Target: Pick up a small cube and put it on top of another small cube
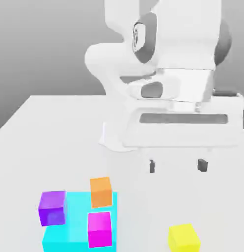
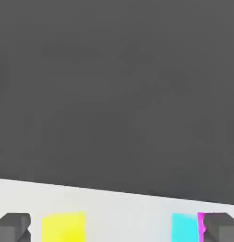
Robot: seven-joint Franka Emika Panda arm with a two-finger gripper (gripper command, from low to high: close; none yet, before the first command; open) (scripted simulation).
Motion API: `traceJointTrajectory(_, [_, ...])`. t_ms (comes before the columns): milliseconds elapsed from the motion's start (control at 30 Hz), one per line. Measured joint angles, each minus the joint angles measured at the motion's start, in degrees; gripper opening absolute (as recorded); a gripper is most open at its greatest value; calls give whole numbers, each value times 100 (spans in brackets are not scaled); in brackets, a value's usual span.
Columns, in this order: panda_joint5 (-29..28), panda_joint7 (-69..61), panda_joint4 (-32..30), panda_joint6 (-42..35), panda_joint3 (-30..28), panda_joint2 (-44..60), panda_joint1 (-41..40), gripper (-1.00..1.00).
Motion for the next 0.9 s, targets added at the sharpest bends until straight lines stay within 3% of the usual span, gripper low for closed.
traceJointTrajectory(233, [-17, 115, -72, 544, 106, 1423, 199, 0])
traceJointTrajectory(367, [-279, 318, 74, 1163, -144, 2256, 418, 0])
traceJointTrajectory(400, [-316, 345, 96, 1249, -186, 2367, 452, -100])
traceJointTrajectory(633, [-307, 340, 91, 1236, -179, 2346, 448, -100])
traceJointTrajectory(767, [-14, 122, -57, 673, 37, 1632, 292, -100])
traceJointTrajectory(900, [36, -297, 11, 82, -109, 1136, -20, -100])
